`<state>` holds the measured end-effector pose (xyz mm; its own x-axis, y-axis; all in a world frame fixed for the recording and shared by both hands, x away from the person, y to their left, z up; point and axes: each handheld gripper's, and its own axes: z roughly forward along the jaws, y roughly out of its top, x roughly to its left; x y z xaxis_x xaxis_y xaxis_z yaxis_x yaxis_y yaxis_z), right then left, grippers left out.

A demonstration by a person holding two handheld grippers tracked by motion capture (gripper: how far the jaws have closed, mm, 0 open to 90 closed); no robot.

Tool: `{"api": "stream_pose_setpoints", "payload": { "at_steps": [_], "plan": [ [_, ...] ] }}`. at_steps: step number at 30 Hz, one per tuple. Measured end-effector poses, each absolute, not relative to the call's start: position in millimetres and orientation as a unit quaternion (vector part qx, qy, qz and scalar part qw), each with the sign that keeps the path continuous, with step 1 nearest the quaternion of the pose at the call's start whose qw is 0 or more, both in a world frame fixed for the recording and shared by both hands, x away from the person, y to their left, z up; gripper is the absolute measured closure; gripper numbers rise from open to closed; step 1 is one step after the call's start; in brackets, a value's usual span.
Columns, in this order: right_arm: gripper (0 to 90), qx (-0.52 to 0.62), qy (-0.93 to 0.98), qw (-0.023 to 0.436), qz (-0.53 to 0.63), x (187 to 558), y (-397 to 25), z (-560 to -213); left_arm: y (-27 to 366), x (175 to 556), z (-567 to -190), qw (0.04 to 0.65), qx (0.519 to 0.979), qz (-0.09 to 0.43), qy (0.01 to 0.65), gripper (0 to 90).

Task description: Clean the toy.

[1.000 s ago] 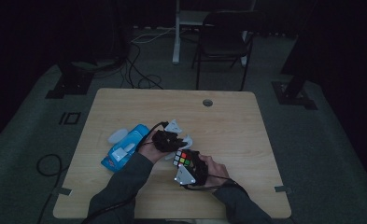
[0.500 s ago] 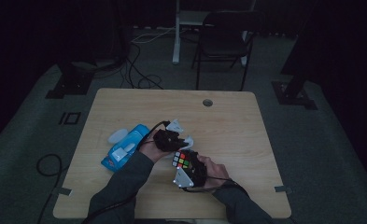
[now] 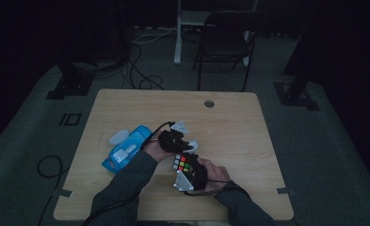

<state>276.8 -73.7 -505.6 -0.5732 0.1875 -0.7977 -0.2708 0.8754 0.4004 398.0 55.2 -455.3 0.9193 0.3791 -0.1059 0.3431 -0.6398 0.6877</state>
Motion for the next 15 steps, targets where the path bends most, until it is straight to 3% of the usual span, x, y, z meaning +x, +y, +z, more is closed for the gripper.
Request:
{"api": "stream_pose_setpoints", "payload": {
  "at_steps": [11, 15],
  "plan": [
    [33.9, -0.026, 0.853, 0.457, 0.253, 276.5, -73.0, -505.0, 65.1, 404.2, -462.3, 0.364, 0.904, 0.035, 0.223, 83.8],
    [33.9, -0.002, 0.858, 0.434, 0.275, 281.4, -77.6, -501.9, 69.6, 398.4, -460.1, 0.378, 0.896, 0.049, 0.229, 83.8]
  ]
}}
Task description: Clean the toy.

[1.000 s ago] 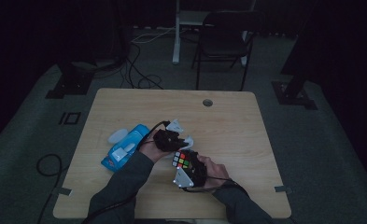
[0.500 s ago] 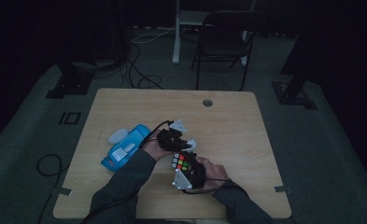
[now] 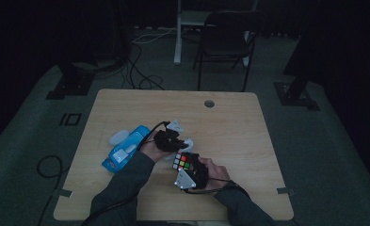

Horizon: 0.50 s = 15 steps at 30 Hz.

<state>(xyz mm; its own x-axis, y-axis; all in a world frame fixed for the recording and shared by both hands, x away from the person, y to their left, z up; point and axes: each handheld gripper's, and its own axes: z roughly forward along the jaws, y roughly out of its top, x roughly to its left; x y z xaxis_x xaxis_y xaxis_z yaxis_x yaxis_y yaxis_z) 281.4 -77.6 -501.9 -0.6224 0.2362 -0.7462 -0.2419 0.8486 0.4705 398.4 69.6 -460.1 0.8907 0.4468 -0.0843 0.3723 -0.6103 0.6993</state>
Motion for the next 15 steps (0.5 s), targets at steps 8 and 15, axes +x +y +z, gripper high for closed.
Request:
{"api": "stream_pose_setpoints", "payload": {
  "at_steps": [8, 15],
  "plan": [
    [33.9, 0.051, 0.863, 0.393, 0.314, 291.4, -87.4, -497.3, 77.7, 382.9, -448.2, 0.412, 0.878, 0.082, 0.228, 83.9],
    [33.9, 0.086, 0.868, 0.347, 0.344, 298.5, -93.1, -493.2, 83.3, 372.3, -443.9, 0.427, 0.869, 0.102, 0.229, 83.9]
  ]
}}
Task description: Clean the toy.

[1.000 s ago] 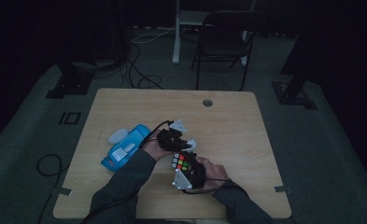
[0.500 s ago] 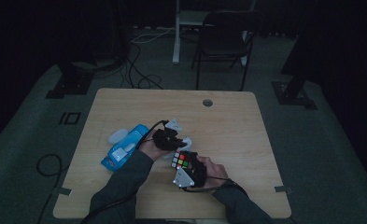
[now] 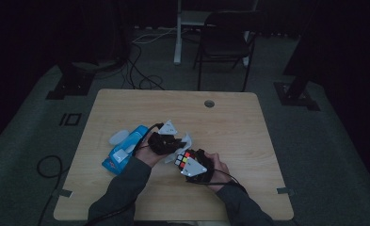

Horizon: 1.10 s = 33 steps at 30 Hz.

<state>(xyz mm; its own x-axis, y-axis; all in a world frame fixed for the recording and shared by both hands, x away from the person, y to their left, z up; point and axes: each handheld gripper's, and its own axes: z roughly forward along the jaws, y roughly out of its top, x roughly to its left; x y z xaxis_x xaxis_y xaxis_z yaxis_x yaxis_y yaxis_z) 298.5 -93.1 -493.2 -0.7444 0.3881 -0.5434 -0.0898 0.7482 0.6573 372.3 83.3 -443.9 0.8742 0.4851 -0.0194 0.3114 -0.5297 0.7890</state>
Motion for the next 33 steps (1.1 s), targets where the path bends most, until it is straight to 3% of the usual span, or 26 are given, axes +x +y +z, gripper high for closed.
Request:
{"api": "stream_pose_setpoints", "payload": {
  "at_steps": [7, 33],
  "plan": [
    [33.9, 0.121, 0.87, 0.295, 0.376, 305.8, -98.3, -490.9, 88.1, 361.4, -444.1, 0.447, 0.855, 0.116, 0.236, 83.9],
    [33.9, 0.182, 0.872, 0.231, 0.391, 322.9, -109.8, -489.2, 77.2, 332.3, -460.5, 0.451, 0.858, 0.126, 0.212, 84.2]
  ]
}}
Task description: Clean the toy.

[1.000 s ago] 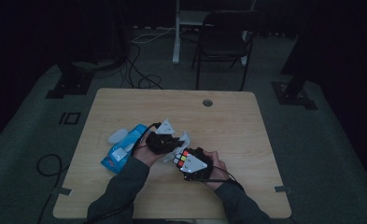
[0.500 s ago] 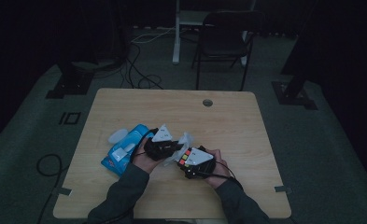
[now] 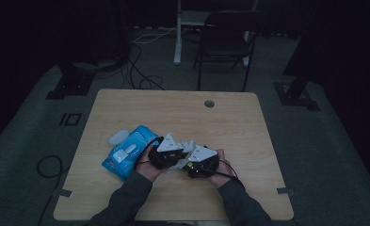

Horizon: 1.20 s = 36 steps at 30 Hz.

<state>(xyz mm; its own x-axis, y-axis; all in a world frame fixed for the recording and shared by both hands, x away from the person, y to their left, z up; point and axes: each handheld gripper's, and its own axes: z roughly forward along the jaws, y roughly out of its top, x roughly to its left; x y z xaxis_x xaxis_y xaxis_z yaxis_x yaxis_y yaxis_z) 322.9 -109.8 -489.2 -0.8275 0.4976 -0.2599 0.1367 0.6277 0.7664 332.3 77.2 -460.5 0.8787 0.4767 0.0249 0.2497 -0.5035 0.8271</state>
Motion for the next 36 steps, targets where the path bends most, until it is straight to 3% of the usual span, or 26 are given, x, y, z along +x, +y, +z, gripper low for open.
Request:
{"api": "stream_pose_setpoints", "payload": {
  "at_steps": [20, 36],
  "plan": [
    [33.9, 0.182, 0.877, 0.213, 0.391, 324.8, -106.4, -484.1, 78.0, 339.6, -457.1, 0.454, 0.85, 0.148, 0.223, 83.9],
    [33.9, 0.193, 0.878, 0.198, 0.39, 327.2, -110.6, -489.9, 57.4, 335.0, -460.5, 0.424, 0.892, 0.068, 0.143, 84.0]
  ]
}}
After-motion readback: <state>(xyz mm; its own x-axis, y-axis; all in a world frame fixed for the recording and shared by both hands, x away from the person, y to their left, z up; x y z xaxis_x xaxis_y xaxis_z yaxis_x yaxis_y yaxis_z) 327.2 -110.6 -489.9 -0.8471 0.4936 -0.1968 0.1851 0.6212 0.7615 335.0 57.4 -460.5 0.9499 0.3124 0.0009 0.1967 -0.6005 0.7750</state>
